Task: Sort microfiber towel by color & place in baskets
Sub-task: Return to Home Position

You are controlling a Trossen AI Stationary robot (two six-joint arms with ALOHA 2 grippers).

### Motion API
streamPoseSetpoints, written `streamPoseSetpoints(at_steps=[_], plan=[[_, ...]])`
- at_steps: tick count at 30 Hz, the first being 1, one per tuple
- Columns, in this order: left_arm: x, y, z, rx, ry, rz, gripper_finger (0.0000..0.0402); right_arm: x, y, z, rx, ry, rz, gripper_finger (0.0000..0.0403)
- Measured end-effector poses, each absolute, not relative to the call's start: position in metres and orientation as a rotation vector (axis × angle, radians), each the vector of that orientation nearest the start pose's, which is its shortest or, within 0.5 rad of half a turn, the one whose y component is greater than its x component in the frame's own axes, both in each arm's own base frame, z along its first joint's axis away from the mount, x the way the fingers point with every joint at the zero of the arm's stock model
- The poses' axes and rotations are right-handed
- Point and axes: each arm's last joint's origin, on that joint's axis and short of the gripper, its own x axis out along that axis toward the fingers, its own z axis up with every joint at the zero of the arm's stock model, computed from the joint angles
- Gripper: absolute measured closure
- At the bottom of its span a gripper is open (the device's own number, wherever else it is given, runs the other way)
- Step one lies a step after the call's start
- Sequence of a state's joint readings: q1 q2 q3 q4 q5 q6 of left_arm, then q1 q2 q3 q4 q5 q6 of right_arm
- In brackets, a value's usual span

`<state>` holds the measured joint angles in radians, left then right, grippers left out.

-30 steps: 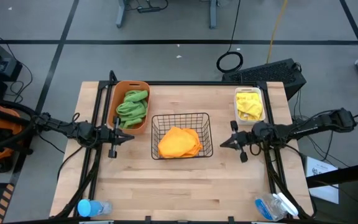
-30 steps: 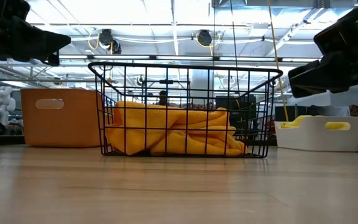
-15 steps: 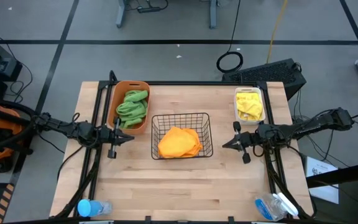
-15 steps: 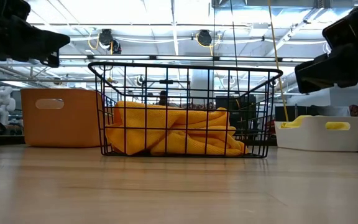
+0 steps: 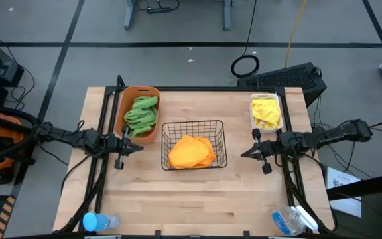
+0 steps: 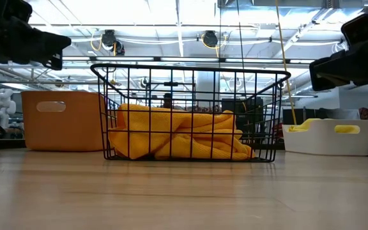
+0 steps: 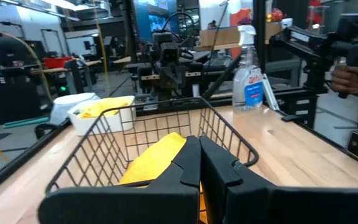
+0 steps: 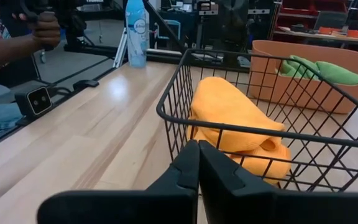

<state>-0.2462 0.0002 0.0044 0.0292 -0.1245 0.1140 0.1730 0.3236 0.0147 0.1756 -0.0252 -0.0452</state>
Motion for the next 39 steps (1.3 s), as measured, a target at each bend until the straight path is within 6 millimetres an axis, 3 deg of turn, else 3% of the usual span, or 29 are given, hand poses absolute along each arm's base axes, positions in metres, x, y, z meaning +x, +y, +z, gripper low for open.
streamPoseSetpoints(at_steps=[11, 26, 39], plan=[[0.096, -0.015, 0.166, 0.108, -0.023, -0.132, 0.0402, 0.105, 0.021, 0.158, -0.086, 0.106, 0.258, 0.0403], [0.097, -0.011, 0.166, 0.066, -0.017, -0.118, 0.0402, 0.096, 0.018, 0.174, -0.199, -0.092, 0.226, 0.0403], [0.097, -0.012, 0.166, 0.057, -0.016, -0.122, 0.0402, 0.095, 0.017, 0.172, -0.161, -0.065, 0.230, 0.0403]])
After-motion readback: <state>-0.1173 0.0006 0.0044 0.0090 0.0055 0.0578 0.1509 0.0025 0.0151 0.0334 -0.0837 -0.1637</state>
